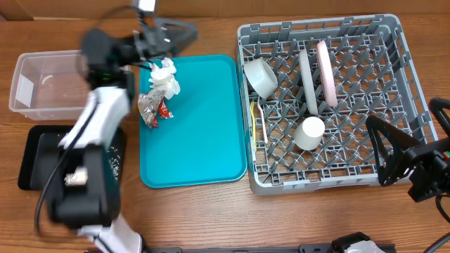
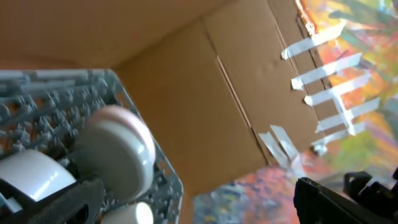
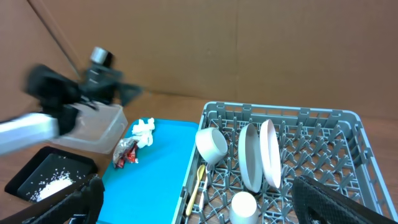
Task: Sort waste into correct bins and load items into the dishwasher rack
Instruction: 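Open the left gripper, release the bowl and move to the teal tray, then grasp the white tissue on the teal tray with the left gripper, then carry the tissue left and drop it into the clear plastic bin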
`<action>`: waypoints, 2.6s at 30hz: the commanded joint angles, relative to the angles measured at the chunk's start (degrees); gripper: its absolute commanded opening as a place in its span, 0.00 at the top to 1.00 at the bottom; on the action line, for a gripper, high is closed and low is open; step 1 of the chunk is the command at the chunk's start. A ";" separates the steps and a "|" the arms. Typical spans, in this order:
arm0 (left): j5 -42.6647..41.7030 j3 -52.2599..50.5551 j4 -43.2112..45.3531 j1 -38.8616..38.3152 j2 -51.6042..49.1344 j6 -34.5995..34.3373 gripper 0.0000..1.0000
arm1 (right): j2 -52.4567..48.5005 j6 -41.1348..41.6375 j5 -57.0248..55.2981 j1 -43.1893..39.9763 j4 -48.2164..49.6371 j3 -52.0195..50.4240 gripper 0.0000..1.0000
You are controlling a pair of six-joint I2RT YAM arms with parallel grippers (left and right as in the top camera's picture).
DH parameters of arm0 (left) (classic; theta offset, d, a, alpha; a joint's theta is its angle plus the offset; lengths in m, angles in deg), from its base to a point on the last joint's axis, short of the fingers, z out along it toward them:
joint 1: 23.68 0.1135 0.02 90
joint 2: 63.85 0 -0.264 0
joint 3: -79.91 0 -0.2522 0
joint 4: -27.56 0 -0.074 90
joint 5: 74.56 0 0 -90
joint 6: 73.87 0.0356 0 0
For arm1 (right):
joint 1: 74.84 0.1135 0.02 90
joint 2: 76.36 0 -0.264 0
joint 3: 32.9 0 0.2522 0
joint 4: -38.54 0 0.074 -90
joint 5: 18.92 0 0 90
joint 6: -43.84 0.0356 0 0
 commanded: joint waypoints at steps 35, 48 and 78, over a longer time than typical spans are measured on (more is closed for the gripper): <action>78.51 3.10 -81.37 -9.42 2.71 78.93 0.12 | 0.00 0.26 -0.57 0.11 0.26 0.02 0.00; 80.19 3.10 -66.69 -9.40 -10.49 78.93 0.09 | 0.00 0.26 -0.57 0.11 0.26 0.02 0.00; 80.28 12.46 -84.50 -8.22 6.43 79.01 0.96 | 0.00 0.26 -0.57 0.11 0.26 0.02 0.00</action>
